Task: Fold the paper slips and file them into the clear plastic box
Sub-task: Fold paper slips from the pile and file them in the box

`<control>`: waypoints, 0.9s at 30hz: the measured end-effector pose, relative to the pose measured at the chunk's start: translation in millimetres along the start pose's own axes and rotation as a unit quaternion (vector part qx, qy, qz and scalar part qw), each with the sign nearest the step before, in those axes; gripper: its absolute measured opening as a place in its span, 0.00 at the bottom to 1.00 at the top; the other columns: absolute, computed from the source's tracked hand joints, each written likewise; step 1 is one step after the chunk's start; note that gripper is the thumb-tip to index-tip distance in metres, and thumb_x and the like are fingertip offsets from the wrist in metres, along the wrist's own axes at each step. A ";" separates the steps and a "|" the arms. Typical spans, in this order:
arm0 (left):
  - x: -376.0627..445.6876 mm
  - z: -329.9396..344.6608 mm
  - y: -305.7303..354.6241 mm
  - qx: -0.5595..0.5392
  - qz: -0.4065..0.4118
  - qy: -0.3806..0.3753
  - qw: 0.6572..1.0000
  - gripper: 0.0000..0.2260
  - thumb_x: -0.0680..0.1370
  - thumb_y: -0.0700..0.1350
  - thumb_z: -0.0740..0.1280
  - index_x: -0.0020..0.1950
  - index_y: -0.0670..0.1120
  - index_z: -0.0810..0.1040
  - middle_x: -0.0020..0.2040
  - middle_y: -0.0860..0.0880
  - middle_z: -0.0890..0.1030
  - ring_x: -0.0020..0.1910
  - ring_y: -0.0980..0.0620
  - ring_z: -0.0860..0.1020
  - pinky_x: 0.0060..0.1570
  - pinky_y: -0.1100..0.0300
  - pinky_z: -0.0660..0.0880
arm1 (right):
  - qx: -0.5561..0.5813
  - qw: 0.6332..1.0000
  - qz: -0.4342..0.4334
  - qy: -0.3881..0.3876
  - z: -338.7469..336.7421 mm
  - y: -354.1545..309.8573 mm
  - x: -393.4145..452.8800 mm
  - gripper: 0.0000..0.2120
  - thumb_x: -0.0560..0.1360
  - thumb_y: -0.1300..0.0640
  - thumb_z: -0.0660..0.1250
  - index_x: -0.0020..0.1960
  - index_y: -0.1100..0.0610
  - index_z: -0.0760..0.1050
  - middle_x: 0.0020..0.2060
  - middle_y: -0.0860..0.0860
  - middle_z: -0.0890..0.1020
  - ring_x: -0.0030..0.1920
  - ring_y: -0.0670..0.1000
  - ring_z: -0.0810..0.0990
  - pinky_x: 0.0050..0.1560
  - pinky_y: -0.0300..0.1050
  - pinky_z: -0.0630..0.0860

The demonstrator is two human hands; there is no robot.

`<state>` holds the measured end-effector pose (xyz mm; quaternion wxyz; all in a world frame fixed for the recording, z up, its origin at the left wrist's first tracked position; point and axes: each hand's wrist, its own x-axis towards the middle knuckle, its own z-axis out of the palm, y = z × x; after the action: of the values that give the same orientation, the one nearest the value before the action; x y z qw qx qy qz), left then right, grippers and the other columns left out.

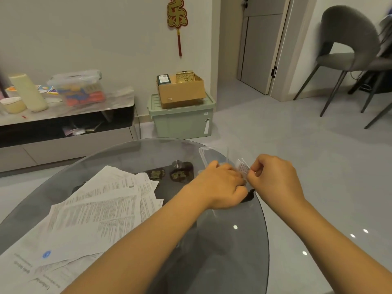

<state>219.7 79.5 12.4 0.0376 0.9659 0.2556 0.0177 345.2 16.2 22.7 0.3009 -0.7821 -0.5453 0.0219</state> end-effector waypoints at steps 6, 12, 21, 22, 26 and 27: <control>-3.9 1.2 0.3 0.011 -0.012 0.036 0.999 0.38 0.66 0.56 0.33 0.56 0.46 0.77 0.56 0.50 0.77 0.52 0.54 0.65 0.49 0.57 0.56 | -0.063 0.998 -0.001 -0.007 1.2 -5.3 1.2 0.04 0.71 0.62 0.63 0.42 0.61 0.76 0.38 0.55 0.80 0.39 0.56 0.77 0.38 0.46 0.73; -10.0 12.0 -3.3 0.014 -0.015 0.068 0.997 0.35 0.68 0.55 0.36 0.53 0.47 0.80 0.55 0.52 0.78 0.52 0.52 0.67 0.51 0.58 0.55 | -0.195 0.980 -0.022 -0.042 1.1 -15.0 4.8 0.06 0.75 0.60 0.61 0.46 0.58 0.77 0.41 0.52 0.78 0.37 0.52 0.71 0.30 0.41 0.61; -14.0 11.6 -1.5 -0.019 -0.020 0.090 0.996 0.32 0.68 0.55 0.38 0.54 0.46 0.76 0.58 0.51 0.77 0.53 0.52 0.69 0.56 0.58 0.55 | -0.219 0.963 -0.005 -0.160 3.7 -17.3 25.9 0.09 0.73 0.59 0.64 0.34 0.56 0.72 0.30 0.49 0.68 0.29 0.48 0.67 0.27 0.37 0.60; -13.8 11.6 -1.5 -0.021 -0.019 0.089 0.996 0.33 0.68 0.55 0.38 0.59 0.46 0.75 0.61 0.50 0.76 0.55 0.52 0.69 0.57 0.58 0.55 | -0.189 0.968 -0.007 -0.166 2.8 -14.5 27.0 0.05 0.72 0.60 0.65 0.38 0.58 0.77 0.32 0.51 0.72 0.31 0.50 0.72 0.27 0.37 0.63; -15.6 7.7 -2.1 -0.013 -0.021 0.049 0.999 0.38 0.68 0.56 0.36 0.74 0.48 0.64 0.75 0.50 0.63 0.67 0.54 0.63 0.62 0.57 0.52 | 0.000 0.985 0.022 -0.172 -9.4 -4.7 20.3 0.06 0.73 0.65 0.64 0.41 0.56 0.76 0.38 0.52 0.77 0.34 0.57 0.82 0.34 0.47 0.77; -14.4 5.6 -1.0 -0.007 -0.018 0.038 0.999 0.39 0.67 0.57 0.35 0.74 0.48 0.64 0.75 0.51 0.63 0.68 0.54 0.63 0.61 0.57 0.52 | 0.044 0.985 0.028 -0.163 -13.1 -2.1 17.7 0.07 0.73 0.66 0.64 0.40 0.55 0.74 0.38 0.51 0.76 0.33 0.57 0.82 0.35 0.49 0.80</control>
<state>207.0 72.8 6.5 0.0349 0.9596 0.2736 0.0557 355.3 26.2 39.7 0.2412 -0.7692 -0.5634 0.1809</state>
